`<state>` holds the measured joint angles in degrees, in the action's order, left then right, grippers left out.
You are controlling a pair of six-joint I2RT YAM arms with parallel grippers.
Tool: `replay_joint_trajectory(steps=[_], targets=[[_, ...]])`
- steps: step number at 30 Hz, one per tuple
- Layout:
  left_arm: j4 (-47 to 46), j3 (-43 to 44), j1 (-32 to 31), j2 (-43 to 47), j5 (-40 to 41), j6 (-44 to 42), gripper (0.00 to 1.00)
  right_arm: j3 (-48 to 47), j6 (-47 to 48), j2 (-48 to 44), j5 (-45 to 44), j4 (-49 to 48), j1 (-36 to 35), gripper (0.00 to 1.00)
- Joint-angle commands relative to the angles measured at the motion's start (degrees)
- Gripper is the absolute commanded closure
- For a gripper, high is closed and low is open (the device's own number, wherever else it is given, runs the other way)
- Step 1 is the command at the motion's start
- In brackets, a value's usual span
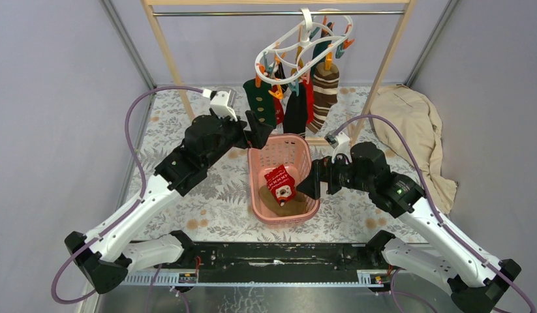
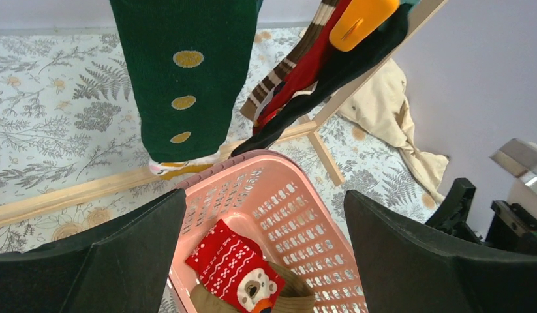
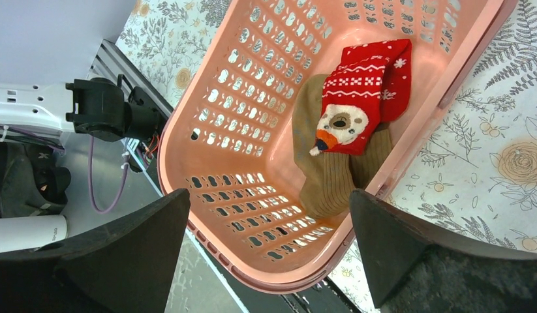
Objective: Remove the socks clipped to the hanger
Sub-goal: Remove the sock from the hanger.
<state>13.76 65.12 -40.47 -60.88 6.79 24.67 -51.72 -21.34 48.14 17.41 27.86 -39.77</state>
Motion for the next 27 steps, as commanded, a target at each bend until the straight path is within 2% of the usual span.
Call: replay_joint_trajectory(steps=[1, 7, 13, 27], targets=[[-3.13, 1.37, 0.07, -1.70, 1.92, -0.87, 0.01, 0.00, -0.57, 0.20, 1.24, -2.84, -0.36, 0.00], [-3.90, 3.10, 5.13, -5.15, -0.23, -2.00, 0.01, 2.00, -2.85, -0.41, 1.80, -7.06, -0.36, 0.00], [-8.95, 1.36, 9.55, -6.59, -3.37, -4.05, 0.01, -0.02, -2.25, 3.35, 2.02, -7.95, -0.34, 0.00], [-30.26, -7.99, 12.56, -11.45, -4.52, -8.68, 0.01, -1.58, -0.14, 8.74, 2.19, -10.04, -0.31, 0.00]])
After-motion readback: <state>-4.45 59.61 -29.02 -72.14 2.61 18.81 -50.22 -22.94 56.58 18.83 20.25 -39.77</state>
